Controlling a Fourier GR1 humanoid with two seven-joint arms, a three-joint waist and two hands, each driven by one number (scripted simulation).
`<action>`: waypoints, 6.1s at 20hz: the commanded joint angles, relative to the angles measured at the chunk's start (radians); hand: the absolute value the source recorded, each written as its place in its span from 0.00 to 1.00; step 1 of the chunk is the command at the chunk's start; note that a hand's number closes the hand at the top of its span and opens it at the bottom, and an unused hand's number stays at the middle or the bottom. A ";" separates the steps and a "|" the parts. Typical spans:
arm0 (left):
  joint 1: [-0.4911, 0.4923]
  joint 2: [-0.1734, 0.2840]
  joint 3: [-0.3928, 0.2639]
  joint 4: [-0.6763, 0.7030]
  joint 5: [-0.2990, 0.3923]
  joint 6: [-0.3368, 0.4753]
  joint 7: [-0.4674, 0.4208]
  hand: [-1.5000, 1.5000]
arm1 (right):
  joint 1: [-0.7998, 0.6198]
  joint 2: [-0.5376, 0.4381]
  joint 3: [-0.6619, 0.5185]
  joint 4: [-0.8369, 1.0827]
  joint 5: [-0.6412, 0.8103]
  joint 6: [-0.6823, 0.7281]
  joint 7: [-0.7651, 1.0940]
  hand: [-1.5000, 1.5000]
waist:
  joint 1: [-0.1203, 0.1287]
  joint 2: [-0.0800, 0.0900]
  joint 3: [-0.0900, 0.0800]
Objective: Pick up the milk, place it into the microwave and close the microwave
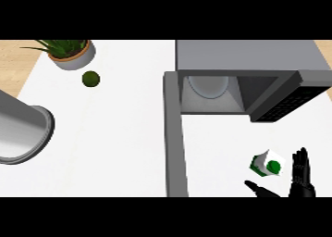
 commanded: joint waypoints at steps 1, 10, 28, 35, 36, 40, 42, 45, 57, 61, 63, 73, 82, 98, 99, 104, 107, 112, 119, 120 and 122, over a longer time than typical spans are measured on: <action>0.059 -0.031 0.032 -0.070 0.055 -0.035 0.029 0.00 | -0.044 -0.003 -0.038 0.117 -0.014 -0.002 -0.070 0.00 | 0.001 -0.001 0.000; 0.000 -0.043 0.038 -0.023 0.013 -0.044 0.041 0.00 | -0.222 -0.086 -0.101 0.436 -0.034 0.083 -0.216 1.00 | 0.001 0.001 0.000; -0.004 -0.024 0.072 -0.009 0.075 -0.067 0.060 0.00 | -0.503 -0.128 0.013 0.609 0.093 0.246 -0.352 1.00 | 0.010 0.003 0.001; 0.000 -0.017 0.104 0.018 0.061 -0.083 0.048 0.00 | -0.517 -0.051 0.118 0.359 0.080 0.351 -0.134 1.00 | -0.013 -0.007 -0.003; 0.002 -0.010 0.115 0.037 0.093 -0.097 0.047 0.00 | -0.479 -0.049 0.131 0.354 0.090 0.348 -0.147 1.00 | -0.006 -0.004 -0.001; -0.053 0.023 0.140 0.115 0.070 -0.092 0.030 0.00 | -0.450 -0.021 0.173 0.160 0.113 0.259 -0.045 1.00 | -0.010 -0.003 -0.002; 0.042 -0.030 0.148 -0.002 0.115 -0.104 0.054 0.00 | -0.382 -0.049 0.186 -0.027 0.088 0.279 0.099 1.00 | -0.010 -0.007 -0.002; -0.037 0.029 0.145 0.044 0.113 -0.073 0.093 0.00 | -0.439 -0.033 0.169 0.041 0.120 0.223 0.090 1.00 | -0.002 -0.001 -0.001; -0.048 -0.013 0.135 0.066 0.071 -0.109 0.067 0.00 | -0.765 0.022 0.200 0.196 0.306 -0.018 0.316 1.00 | 0.008 0.003 0.000; -0.044 0.005 0.145 0.092 0.105 -0.127 0.068 0.00 | -0.942 -0.013 0.125 0.421 0.317 -0.056 0.306 1.00 | 0.024 0.008 0.000; -0.053 -0.079 0.104 0.091 -0.021 -0.147 0.023 0.00 | -0.992 0.015 0.127 0.505 0.355 -0.138 0.289 1.00 | 0.029 0.013 0.000; -0.128 0.031 0.112 0.169 0.071 -0.136 0.055 0.00 | -1.156 -0.069 0.029 0.800 0.358 -0.230 0.196 1.00 | 0.066 0.032 0.002; -0.117 0.003 0.095 0.177 0.017 -0.181 0.024 0.00 | -1.212 -0.143 0.042 0.875 0.430 -0.439 0.163 1.00 | 0.101 0.046 0.002; -0.169 0.027 0.081 0.193 -0.054 -0.173 0.016 0.00 | -1.235 -0.219 0.099 1.006 0.528 -0.587 0.273 0.00 | 0.136 0.063 0.007; -0.186 0.026 0.064 0.209 -0.067 -0.178 0.013 0.00 | -1.229 -0.182 0.106 1.006 0.535 -0.624 0.268 0.00 | 0.136 0.070 0.006; -0.184 0.031 0.035 0.224 -0.079 -0.216 0.013 0.00 | -1.260 -0.219 0.090 0.992 0.518 -0.495 0.217 0.00 | 0.126 0.064 0.006; -0.199 0.035 0.021 0.252 -0.086 -0.235 0.002 0.00 | -1.262 -0.179 0.073 0.986 0.499 -0.460 0.189 0.00 | 0.128 0.066 0.005; -0.189 0.008 -0.028 0.255 -0.097 -0.276 -0.010 0.00 | -1.252 -0.155 0.020 0.975 0.442 -0.376 0.142 0.00 | 0.113 0.055 0.005; -0.207 -0.005 -0.087 0.253 -0.121 -0.312 -0.016 0.00 | -1.216 -0.126 -0.071 0.951 0.342 -0.209 0.039 0.00 | 0.073 0.036 0.004; -0.213 -0.011 -0.093 0.262 -0.115 -0.307 -0.014 0.00 | -1.212 -0.147 -0.087 0.953 0.326 -0.164 0.028 0.00 | 0.077 0.041 0.004; -0.224 -0.009 -0.108 0.277 -0.107 -0.308 -0.005 0.00 | -1.202 -0.115 -0.097 0.960 0.314 -0.147 0.012 0.00 | 0.074 0.039 0.004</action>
